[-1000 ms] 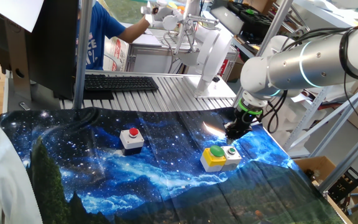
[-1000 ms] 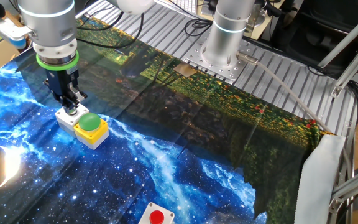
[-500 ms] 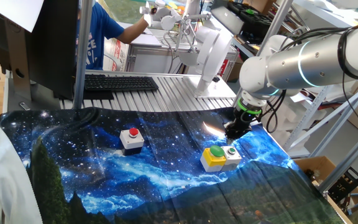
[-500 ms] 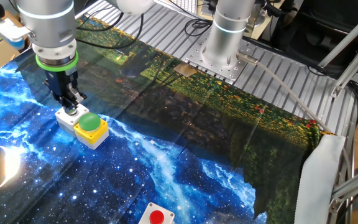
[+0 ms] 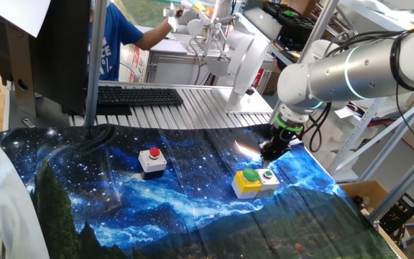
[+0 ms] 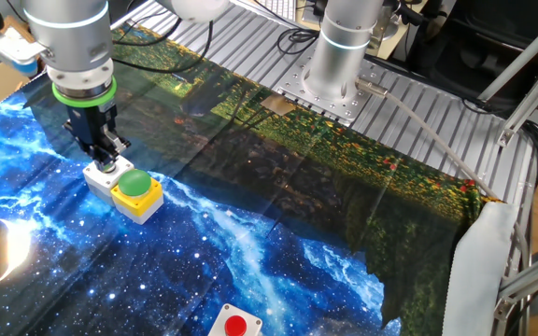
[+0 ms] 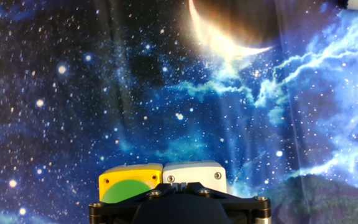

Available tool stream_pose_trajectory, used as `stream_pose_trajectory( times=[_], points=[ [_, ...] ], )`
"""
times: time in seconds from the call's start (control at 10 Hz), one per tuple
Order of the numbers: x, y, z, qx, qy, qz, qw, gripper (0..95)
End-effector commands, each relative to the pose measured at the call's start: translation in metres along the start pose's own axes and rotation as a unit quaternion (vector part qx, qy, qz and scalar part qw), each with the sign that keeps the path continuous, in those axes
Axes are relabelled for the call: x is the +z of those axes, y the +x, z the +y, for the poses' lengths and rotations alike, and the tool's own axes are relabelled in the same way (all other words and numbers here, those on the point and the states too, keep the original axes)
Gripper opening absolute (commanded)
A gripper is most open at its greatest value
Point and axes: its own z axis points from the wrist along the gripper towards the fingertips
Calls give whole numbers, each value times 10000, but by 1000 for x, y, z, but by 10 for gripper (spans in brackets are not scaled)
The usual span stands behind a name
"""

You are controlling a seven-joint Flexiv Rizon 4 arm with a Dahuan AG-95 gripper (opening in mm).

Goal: Press three buttons from left to right in sequence

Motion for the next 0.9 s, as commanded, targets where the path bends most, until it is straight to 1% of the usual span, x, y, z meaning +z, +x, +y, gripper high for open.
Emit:
stream_pose_trajectory(
  times=[0.1,0.2,0.3,0.4,0.6,0.9],
  points=[
    [0,-1,0,8,-73,55,10000,0],
    [0,-1,0,31,-120,64,9999,0],
    [0,-1,0,37,-137,62,9999,0],
    [0,-1,0,-11,-256,91,9996,0],
    [0,0,0,-49,-238,77,9997,0],
    [3,5,-7,-110,-220,65,9997,0]
  ],
)
